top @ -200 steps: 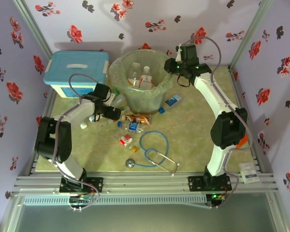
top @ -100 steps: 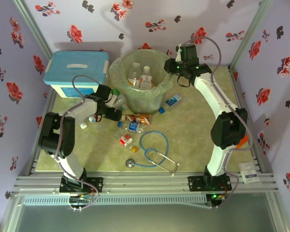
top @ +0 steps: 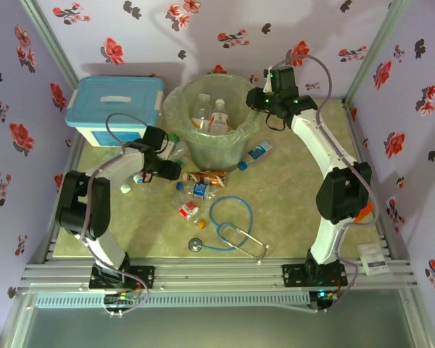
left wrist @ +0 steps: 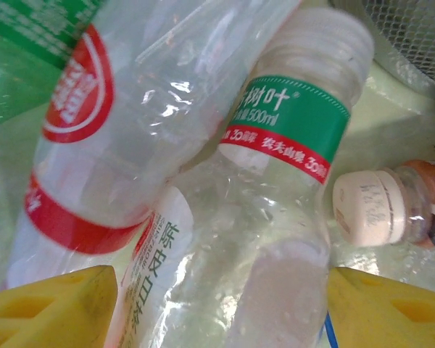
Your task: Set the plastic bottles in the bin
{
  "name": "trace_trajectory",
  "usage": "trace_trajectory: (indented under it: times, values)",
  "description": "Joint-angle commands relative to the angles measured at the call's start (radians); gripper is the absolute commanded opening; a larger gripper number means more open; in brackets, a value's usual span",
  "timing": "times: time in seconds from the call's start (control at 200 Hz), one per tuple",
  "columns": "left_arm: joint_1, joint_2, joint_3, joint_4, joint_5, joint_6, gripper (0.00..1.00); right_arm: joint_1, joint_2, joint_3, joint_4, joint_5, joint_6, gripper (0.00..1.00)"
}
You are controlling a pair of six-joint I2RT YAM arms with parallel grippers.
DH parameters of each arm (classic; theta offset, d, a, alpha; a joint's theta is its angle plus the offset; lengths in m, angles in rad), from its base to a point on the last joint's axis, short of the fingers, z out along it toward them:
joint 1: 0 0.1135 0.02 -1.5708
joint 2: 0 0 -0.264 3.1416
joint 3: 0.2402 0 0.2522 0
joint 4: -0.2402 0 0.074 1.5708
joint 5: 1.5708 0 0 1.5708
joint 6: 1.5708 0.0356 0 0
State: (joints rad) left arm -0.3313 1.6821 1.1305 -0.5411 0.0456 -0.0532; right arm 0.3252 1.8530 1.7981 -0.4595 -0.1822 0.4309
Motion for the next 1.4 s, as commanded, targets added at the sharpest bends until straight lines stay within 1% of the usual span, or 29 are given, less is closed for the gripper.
trace_trajectory:
  times: [0.0, 0.1, 0.215, 0.255, 0.325, 0.405, 0.42, 0.605, 0.765, 0.95, 1.045, 1.115, 1.23, 1.325, 1.395]
  values:
    - [0.008, -0.085, 0.056, -0.055, -0.008, -0.03, 0.75, -0.008, -0.016, -0.016, -0.02, 0.015, 0.004, 0.27]
    - [0.008, -0.11, 0.101, -0.107, -0.011, -0.03, 0.75, -0.008, -0.018, -0.016, -0.017, 0.01, 0.005, 0.27]
    - [0.007, -0.12, 0.114, -0.127, -0.012, -0.033, 0.74, -0.009, -0.021, -0.022, -0.013, 0.01, 0.008, 0.27]
    - [0.008, -0.112, 0.114, -0.136, -0.013, -0.033, 0.77, -0.007, -0.024, -0.024, -0.013, 0.009, 0.007, 0.27]
    - [0.007, -0.101, 0.103, -0.152, -0.016, -0.035, 0.88, -0.009, -0.025, -0.025, -0.015, 0.01, 0.007, 0.27]
    - [0.007, -0.109, 0.057, -0.121, -0.018, -0.037, 0.99, -0.009, -0.028, -0.025, -0.02, 0.012, 0.001, 0.27]
    - [0.008, -0.111, 0.044, -0.112, -0.018, -0.037, 1.0, -0.008, -0.028, -0.025, -0.021, 0.012, 0.001, 0.27]
    - [0.008, -0.081, -0.04, -0.017, -0.033, -0.01, 1.0, -0.011, -0.028, -0.023, -0.021, 0.011, 0.002, 0.27]
    - [0.008, -0.004, -0.018, -0.04, -0.03, 0.005, 1.0, -0.01, -0.025, -0.023, -0.024, 0.013, 0.002, 0.27]
    - [0.007, -0.004, -0.044, -0.005, -0.039, 0.006, 1.0, -0.011, -0.026, -0.023, -0.025, 0.015, 0.0, 0.27]
    - [0.007, 0.01, -0.053, 0.013, -0.045, -0.001, 0.96, -0.011, -0.022, -0.022, -0.024, 0.011, 0.003, 0.27]
    - [0.008, 0.023, -0.053, 0.019, -0.046, -0.009, 0.9, -0.01, -0.022, -0.023, -0.025, 0.012, 0.002, 0.27]
    - [0.007, 0.039, -0.055, 0.029, -0.028, -0.02, 0.88, -0.011, -0.026, -0.026, -0.026, 0.015, -0.001, 0.27]
    - [0.008, 0.038, -0.056, 0.024, -0.024, -0.028, 0.77, -0.011, -0.031, -0.036, -0.016, 0.019, -0.001, 0.27]
    - [0.008, 0.015, -0.059, 0.019, -0.027, -0.034, 0.74, -0.01, -0.032, -0.036, -0.016, 0.018, 0.0, 0.26]
